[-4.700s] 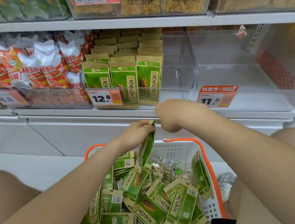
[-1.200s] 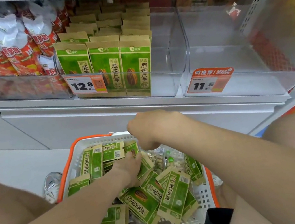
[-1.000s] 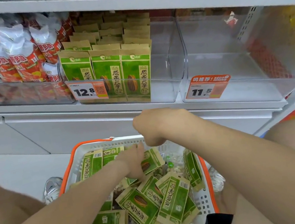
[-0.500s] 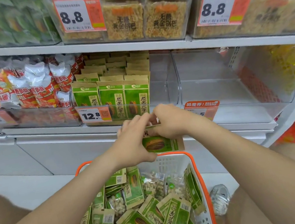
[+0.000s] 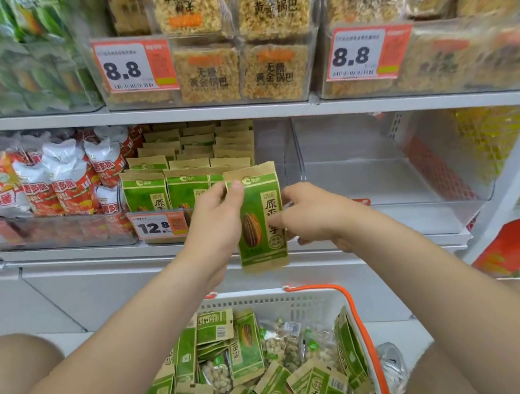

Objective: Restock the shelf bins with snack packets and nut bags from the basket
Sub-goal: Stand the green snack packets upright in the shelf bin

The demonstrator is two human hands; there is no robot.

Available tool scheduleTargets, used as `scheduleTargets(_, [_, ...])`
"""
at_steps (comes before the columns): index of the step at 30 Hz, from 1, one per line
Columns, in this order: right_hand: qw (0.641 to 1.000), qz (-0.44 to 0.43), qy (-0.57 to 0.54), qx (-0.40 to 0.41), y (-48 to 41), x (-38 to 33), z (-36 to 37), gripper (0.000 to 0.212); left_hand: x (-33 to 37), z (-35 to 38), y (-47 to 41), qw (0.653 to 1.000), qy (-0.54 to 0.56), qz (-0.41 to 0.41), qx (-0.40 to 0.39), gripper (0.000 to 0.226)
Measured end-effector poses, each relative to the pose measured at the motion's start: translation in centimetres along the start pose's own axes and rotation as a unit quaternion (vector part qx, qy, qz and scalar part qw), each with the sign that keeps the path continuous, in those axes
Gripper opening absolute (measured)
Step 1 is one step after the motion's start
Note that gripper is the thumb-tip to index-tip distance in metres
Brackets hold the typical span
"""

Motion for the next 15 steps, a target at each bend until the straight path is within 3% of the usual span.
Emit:
scheduleTargets(4, [0.990,-0.097,-0.032,0.096,0.6,-0.3,-1.1,0.033,1.8,0.4,-1.2,0.995,-0.064,0.077,-0.022,0.030])
scheduleTargets(7, [0.974,-0.135,-0.070,0.168,1.0,-0.5,-1.9,0.032,3.3,0.2,-2.3,0.982,-0.118,0.137,-0.048,0.028])
scheduleTargets(10, [0.952,-0.184,0.004,0.246,0.9,-1.0,-3.4,0.040,4.2,0.2,-3.2,0.965,-0.153,0.177,-0.117,0.023])
scheduleTargets(13, [0.927,-0.221,0.087,0.291,0.7,-1.7,-4.7,0.022,4.5,0.7,-4.5,0.939,-0.211,0.241,-0.125,0.022])
scheduleTargets(15, [0.901,-0.245,0.101,0.344,1.0,-2.2,-5.5,0.016,4.5,0.9,-5.5,0.904,-0.304,0.285,-0.099,0.027])
Point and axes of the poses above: each hand's wrist, its own y-axis away from the middle knuckle, its own z-axis out of the palm, x = y × z, the point moved 2 cm from there along -y, towards the middle knuckle, and after that the axes turned 10 degrees about z, right-handed, at the moved point
